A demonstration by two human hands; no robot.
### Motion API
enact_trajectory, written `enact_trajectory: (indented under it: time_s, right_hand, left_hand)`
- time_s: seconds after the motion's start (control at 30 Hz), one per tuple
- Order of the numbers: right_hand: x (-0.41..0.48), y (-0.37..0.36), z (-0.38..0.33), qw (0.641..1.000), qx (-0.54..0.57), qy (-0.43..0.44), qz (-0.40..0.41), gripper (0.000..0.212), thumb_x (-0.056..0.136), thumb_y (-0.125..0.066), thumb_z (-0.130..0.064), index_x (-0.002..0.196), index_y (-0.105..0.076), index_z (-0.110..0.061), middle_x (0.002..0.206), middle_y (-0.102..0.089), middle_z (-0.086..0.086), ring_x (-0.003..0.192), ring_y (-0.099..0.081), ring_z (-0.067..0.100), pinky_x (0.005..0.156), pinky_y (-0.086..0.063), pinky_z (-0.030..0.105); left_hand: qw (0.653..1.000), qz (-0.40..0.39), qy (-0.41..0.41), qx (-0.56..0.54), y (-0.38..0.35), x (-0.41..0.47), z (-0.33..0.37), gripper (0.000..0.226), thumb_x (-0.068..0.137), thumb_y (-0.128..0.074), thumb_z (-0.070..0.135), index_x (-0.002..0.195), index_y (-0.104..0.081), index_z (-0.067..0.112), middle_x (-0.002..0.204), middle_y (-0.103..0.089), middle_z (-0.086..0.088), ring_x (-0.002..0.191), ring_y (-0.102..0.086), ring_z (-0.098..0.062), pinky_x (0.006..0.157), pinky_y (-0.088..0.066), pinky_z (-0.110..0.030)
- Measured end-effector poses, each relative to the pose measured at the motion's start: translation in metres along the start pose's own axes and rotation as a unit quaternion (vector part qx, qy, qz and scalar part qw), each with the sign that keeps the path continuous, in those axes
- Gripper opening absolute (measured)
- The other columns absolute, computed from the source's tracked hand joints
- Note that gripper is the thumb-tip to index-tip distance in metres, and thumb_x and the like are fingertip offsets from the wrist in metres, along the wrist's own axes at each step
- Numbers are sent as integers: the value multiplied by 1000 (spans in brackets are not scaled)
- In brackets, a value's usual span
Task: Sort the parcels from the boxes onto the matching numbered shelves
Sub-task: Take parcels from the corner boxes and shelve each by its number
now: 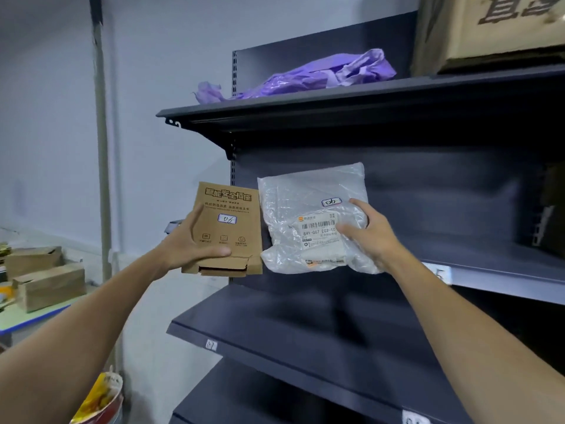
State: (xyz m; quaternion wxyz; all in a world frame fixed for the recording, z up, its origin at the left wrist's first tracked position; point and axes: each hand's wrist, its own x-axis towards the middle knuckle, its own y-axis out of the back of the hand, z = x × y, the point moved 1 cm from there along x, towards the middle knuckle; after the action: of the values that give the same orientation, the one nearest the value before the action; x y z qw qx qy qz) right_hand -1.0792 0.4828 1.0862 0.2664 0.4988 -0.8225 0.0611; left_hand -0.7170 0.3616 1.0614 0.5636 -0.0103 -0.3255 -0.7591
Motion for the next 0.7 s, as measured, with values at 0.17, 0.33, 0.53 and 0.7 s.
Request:
enact_trajectory:
  time_s: [0.17, 0.33, 0.53, 0.7]
  right_hand:
    - [23, -50, 0, 998, -13, -44, 50, 71, 84, -80, -16, 145, -47, -29, 124, -65, 0, 105, -69, 19, 93, -58, 43]
    - [40, -89, -7, 992, -58, -62, 92, 71, 85, -80, -16, 146, -45, -27, 118, -67, 0, 100, -70, 18, 94, -58, 40]
    - [48, -121, -10, 985, -96, -89, 116, 69, 89, -76, -20, 148, -42, -27, 107, -64, -6, 101, -70, 20, 87, -59, 34]
    - [63, -133, -8, 979, -106, -110, 134, 66, 90, -75, -22, 147, -42, -26, 113, -65, 0, 104, -70, 32, 90, -58, 48]
  left_hand:
    - [996, -93, 5, 13, 40, 60, -30, 151, 43, -98, 52, 156, 2, 45, 140, -47, 20, 131, -47, -5, 110, -40, -30]
    - [993, -118, -14, 1, 70, 106, -46, 122, 67, -92, 31, 158, -9, 35, 119, -48, 30, 106, -51, 12, 79, -42, -11]
    - [989, -142, -14, 31, 93, 143, -71, 144, 35, -83, 69, 158, -18, 32, 134, -49, 10, 121, -51, -14, 104, -41, -31]
    - [992, -117, -9, 53, 97, 172, -88, 129, 32, -76, 83, 146, -47, 31, 142, -53, 2, 131, -49, -20, 112, -37, -37]
